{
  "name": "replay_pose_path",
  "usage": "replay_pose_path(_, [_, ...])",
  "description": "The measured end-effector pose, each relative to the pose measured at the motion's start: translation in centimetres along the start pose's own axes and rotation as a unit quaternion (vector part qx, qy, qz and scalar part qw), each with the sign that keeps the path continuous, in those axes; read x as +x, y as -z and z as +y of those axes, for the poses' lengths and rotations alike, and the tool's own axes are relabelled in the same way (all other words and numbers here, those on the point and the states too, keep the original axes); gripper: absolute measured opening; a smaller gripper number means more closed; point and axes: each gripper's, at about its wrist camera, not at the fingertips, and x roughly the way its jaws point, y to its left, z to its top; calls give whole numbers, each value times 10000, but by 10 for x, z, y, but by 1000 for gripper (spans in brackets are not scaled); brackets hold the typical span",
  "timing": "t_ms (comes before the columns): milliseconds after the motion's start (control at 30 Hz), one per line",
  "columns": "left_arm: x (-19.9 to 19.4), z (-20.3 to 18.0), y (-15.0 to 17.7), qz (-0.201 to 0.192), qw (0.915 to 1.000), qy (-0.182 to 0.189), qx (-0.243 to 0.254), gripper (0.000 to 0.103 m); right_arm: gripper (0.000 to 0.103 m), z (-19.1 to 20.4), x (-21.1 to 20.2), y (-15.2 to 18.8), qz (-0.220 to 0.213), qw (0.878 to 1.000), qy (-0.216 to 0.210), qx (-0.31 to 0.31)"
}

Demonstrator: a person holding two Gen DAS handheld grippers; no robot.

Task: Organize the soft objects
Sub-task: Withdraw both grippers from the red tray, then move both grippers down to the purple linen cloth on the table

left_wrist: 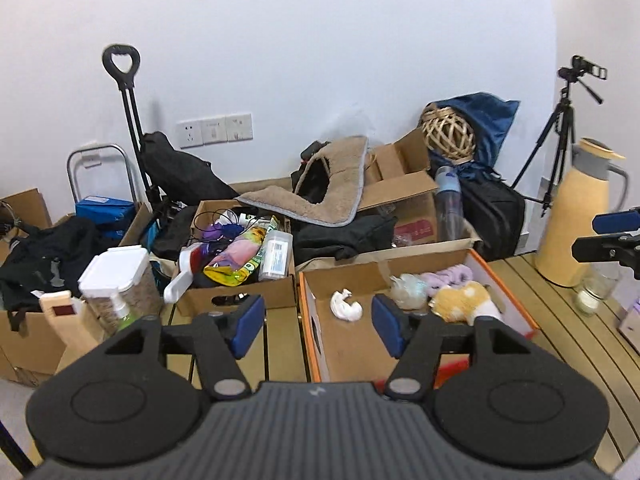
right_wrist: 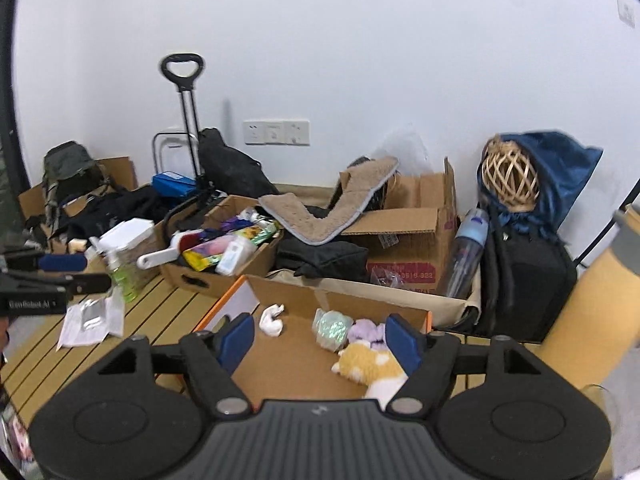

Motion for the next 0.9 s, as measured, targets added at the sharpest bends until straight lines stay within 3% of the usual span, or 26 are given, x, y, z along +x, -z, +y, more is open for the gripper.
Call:
replay_pose_path(167, [-62,-6,40,-338,9991,134,-236,81,75,20,-63,32,-329,9994,-60,-110])
replay_pose_path(300, [-107,-14,83,-522,9984,136,-181,83,77,34,-111,68,-637,9978,-105,-147])
replay_pose_path(567, [-194,-19,174,-1280,9911,-42,-353,99,87,70,-202,157,-1263,9909,-38,-464])
replay_pose_path(700, [-229,-18,219,-1546,9867,-43,-505,102,90,89,-234,204,-1520,9869,98,-536])
replay_pose_path(767, [-243,-18,238,-1632,9852,-78,-509,103,95,95,-247,228,-1665,9851,136,-400])
replay_pose_path(900, [-269,-21,276,-1900,9792,-303,-648,103,96,111,-262,282,-1825,9827,315,-20])
